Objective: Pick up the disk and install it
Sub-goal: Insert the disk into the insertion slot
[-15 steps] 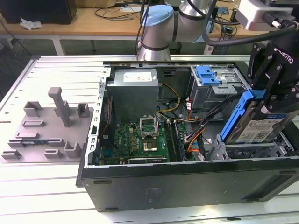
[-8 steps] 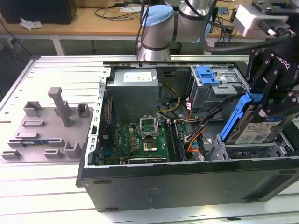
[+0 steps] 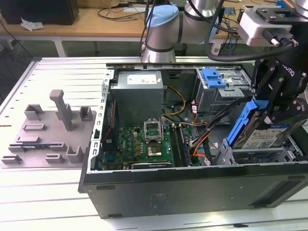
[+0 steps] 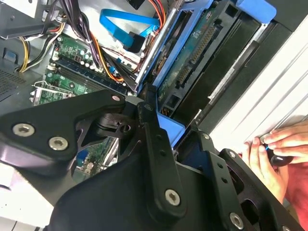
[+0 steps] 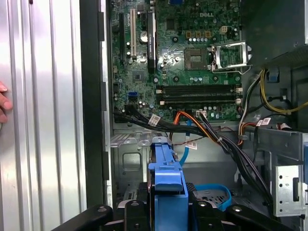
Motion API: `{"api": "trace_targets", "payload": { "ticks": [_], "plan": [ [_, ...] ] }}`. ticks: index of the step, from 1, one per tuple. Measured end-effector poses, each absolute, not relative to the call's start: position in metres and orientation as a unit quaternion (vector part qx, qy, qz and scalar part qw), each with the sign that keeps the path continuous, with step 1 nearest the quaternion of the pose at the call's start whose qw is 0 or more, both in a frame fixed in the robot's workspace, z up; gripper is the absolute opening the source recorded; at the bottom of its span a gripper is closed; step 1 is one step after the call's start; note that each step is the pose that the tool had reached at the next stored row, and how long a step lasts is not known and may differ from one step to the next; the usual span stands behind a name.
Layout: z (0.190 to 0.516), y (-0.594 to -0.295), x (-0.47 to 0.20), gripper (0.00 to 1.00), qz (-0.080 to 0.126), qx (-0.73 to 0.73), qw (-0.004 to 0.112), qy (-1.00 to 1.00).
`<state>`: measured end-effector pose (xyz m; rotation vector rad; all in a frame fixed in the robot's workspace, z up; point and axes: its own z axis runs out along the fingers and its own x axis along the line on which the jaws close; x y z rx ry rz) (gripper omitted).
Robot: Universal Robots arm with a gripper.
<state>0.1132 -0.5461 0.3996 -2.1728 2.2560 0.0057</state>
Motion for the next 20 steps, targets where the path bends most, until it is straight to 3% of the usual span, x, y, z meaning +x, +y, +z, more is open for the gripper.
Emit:
{"api": "trace_targets", "payload": {
  "ticks": [9,14,20],
  "plan": [
    [0.3963,-0.5461,0.113,0.37,0.001,-0.694,0.005,0.72],
    [0.3954,-0.5461,0.1128,0.56,0.001,-0.694,0.005,0.72],
    [0.3952,-0.5461,0.1127,0.56,0.001,-0.694,0.005,0.72]
  ]
}}
